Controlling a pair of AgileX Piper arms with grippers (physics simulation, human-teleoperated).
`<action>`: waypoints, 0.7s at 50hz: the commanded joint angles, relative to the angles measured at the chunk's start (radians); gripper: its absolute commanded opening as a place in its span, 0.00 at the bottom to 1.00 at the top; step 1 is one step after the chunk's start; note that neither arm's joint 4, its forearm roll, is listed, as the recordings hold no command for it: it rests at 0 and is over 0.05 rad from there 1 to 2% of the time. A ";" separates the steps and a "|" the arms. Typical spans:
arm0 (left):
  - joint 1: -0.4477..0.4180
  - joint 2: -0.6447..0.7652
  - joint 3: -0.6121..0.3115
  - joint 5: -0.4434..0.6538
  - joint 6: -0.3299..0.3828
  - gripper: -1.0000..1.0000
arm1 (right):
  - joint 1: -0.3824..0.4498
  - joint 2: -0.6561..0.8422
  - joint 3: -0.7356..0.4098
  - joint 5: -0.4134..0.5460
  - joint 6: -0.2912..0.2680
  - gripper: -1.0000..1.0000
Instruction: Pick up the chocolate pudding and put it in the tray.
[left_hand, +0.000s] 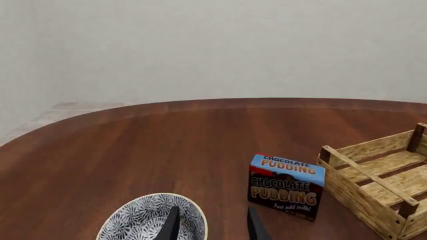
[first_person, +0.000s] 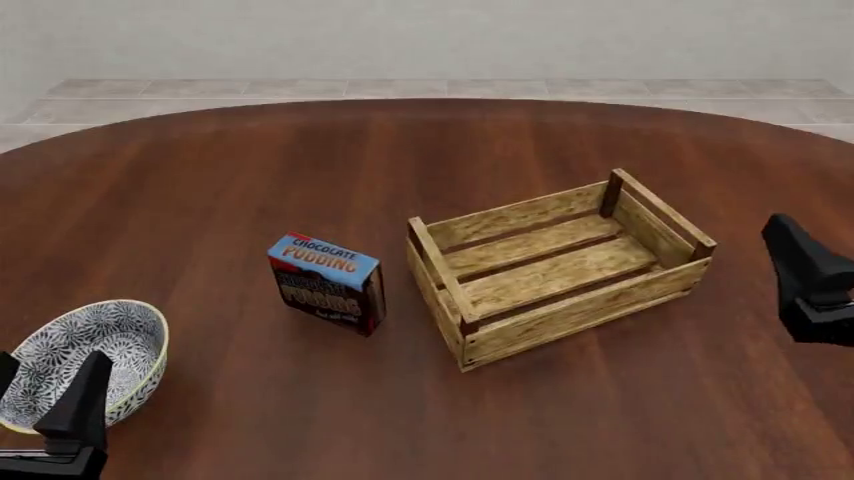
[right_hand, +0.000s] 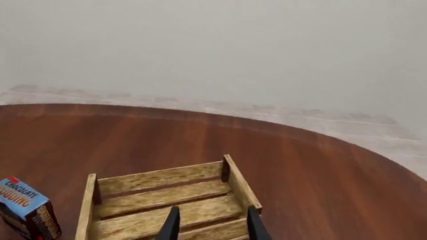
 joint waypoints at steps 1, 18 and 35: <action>0.000 0.000 0.000 0.000 0.000 1.00 | 0.112 0.166 -0.224 0.081 -0.014 1.00; 0.000 0.000 0.000 0.000 0.000 1.00 | 0.273 0.434 -0.529 0.182 -0.041 1.00; 0.000 0.000 0.000 0.000 0.000 1.00 | 0.386 0.633 -0.708 0.207 -0.103 1.00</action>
